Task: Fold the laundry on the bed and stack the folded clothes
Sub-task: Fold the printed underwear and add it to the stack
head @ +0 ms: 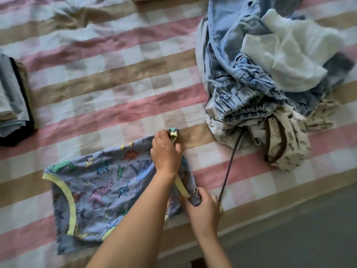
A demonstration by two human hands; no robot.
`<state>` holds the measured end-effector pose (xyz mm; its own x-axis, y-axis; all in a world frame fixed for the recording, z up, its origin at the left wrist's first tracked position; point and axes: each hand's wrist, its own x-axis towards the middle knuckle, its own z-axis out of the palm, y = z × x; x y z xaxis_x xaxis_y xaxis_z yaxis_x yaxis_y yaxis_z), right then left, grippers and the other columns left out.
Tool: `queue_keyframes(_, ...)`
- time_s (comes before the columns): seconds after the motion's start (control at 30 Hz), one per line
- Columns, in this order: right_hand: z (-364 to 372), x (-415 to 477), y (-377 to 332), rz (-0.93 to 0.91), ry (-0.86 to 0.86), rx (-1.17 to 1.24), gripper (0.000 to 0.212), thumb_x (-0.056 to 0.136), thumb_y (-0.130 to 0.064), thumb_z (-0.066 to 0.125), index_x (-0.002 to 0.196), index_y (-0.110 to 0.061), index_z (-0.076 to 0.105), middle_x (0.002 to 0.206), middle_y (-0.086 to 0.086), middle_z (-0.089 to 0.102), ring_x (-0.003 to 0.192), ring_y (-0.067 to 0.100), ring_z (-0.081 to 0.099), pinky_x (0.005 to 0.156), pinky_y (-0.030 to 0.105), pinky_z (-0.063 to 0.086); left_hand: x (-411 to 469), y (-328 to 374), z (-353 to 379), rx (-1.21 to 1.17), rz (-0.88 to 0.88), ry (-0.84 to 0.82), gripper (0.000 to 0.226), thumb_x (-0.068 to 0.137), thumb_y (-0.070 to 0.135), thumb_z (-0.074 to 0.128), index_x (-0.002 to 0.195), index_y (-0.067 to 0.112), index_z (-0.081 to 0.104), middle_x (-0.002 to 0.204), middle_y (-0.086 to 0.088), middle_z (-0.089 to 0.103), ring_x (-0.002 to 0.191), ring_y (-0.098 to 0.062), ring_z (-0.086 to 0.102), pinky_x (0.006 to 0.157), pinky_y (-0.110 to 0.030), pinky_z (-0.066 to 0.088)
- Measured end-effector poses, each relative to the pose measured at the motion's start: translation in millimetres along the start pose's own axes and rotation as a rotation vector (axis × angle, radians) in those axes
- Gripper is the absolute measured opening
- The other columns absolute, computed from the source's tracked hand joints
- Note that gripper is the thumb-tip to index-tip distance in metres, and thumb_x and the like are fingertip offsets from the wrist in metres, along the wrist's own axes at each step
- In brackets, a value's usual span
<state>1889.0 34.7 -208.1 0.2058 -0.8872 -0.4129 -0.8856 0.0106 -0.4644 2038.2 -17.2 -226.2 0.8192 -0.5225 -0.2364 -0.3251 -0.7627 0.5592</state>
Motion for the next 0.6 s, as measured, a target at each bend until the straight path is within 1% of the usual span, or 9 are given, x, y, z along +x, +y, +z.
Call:
queue_keyframes(0.07, 0.7, -6.1, -4.4, -0.005, -0.007, 0.055, 0.029, 0.071, -0.037, 0.075, 0.087, -0.015, 0.065, 0.080, 0.006, 0.064, 0.086, 0.028, 0.056, 0.083, 0.038, 0.041, 2.5, -1.5, -10.4, -0.111, -0.006, -0.028, 0.024, 0.081, 0.009, 0.057, 0.103, 0.002, 0.051, 0.102, -0.012, 0.054, 0.093, -0.027, 0.050, 0.071, -0.030, 0.035)
queue_keyframes(0.1, 0.4, -11.7, -8.7, -0.009, 0.001, 0.155, 0.022, 0.072, -0.030, 0.075, 0.082, -0.013, 0.064, 0.076, 0.006, 0.063, 0.081, 0.029, 0.057, 0.079, 0.041, 0.044, 2.9, -2.8, -18.9, -0.188, -0.039, -0.048, 0.020, 0.081, 0.007, 0.056, 0.100, 0.003, 0.052, 0.097, -0.010, 0.055, 0.088, -0.025, 0.050, 0.069, -0.027, 0.033)
queue_keyframes(0.17, -0.5, -27.8, -21.0, -0.030, 0.010, 0.366, 0.015, 0.074, -0.018, 0.075, 0.075, -0.013, 0.061, 0.073, 0.004, 0.062, 0.074, 0.025, 0.058, 0.071, 0.042, 0.048, 3.5, -7.4, -39.9, -0.412, -0.150, -0.094, 0.010, 0.079, 0.003, 0.056, 0.089, 0.006, 0.055, 0.079, -0.006, 0.053, 0.074, -0.020, 0.048, 0.064, -0.027, 0.034)
queue_keyframes(0.23, 0.6, -46.5, -35.5, -0.134, 0.055, 0.458, 0.017, 0.073, -0.012, 0.077, 0.074, -0.016, 0.060, 0.072, -0.002, 0.060, 0.071, 0.014, 0.056, 0.065, 0.026, 0.047, 3.6, -15.7, -67.1, -0.684, -0.253, -0.117, 0.010, 0.079, -0.002, 0.057, 0.078, 0.008, 0.055, 0.068, -0.004, 0.050, 0.063, -0.016, 0.045, 0.057, -0.026, 0.036)
queue_keyframes(0.3, 7.0, -69.8, -55.3, -0.305, 0.081, 0.481, 0.018, 0.072, -0.011, 0.077, 0.076, -0.017, 0.060, 0.074, -0.008, 0.056, 0.070, 0.003, 0.053, 0.063, 0.013, 0.042, 0.8, -34.9, -102.1, -0.903, -0.317, -0.131, 0.017, 0.081, -0.007, 0.055, 0.077, 0.009, 0.057, 0.066, -0.004, 0.054, 0.055, -0.010, 0.049, 0.050, -0.019, 0.040)
queue_keyframes(0.33, 13.0, -82.2, -66.1, -0.397, 0.075, 0.479, 0.017, 0.071, -0.010, 0.076, 0.079, -0.016, 0.062, 0.076, -0.009, 0.055, 0.072, 0.000, 0.052, 0.064, 0.009, 0.041, -1.6, -48.1, -121.6, -0.986, -0.330, -0.137, 0.019, 0.083, -0.009, 0.053, 0.080, 0.009, 0.058, 0.063, -0.002, 0.057, 0.049, -0.006, 0.051, 0.045, -0.015, 0.039)
queue_keyframes(0.4, 28.1, -103.7, -83.9, -0.564, 0.045, 0.455, 0.019, 0.072, -0.007, 0.071, 0.086, -0.017, 0.062, 0.081, -0.008, 0.054, 0.075, -0.002, 0.051, 0.066, 0.008, 0.043, -6.8, -77.4, -155.0, -1.086, -0.338, -0.127, 0.022, 0.085, -0.011, 0.049, 0.085, 0.009, 0.058, 0.058, 0.004, 0.062, 0.042, -0.002, 0.053, 0.039, -0.013, 0.041)
queue_keyframes(0.5, 62.4, -131.7, -107.5, -0.772, -0.037, 0.409, 0.022, 0.071, -0.003, 0.067, 0.088, -0.017, 0.065, 0.079, -0.003, 0.054, 0.074, 0.005, 0.050, 0.065, 0.014, 0.042, -14.6, -139.3, -195.8, -1.134, -0.379, -0.026, 0.027, 0.083, -0.014, 0.048, 0.085, 0.010, 0.060, 0.064, 0.003, 0.068, 0.057, -0.011, 0.063, 0.056, -0.023, 0.055)
queue_keyframes(0.6, 99.1, -148.2, -116.1, -0.880, -0.132, 0.237, 0.024, 0.061, 0.001, 0.075, 0.082, -0.009, 0.071, 0.071, 0.005, 0.056, 0.071, 0.011, 0.048, 0.058, 0.024, 0.045, -21.2, -193.9, -209.9, -1.056, -0.445, 0.050, 0.031, 0.081, -0.015, 0.048, 0.087, 0.013, 0.061, 0.071, -0.001, 0.069, 0.066, -0.015, 0.064, 0.059, -0.023, 0.055)
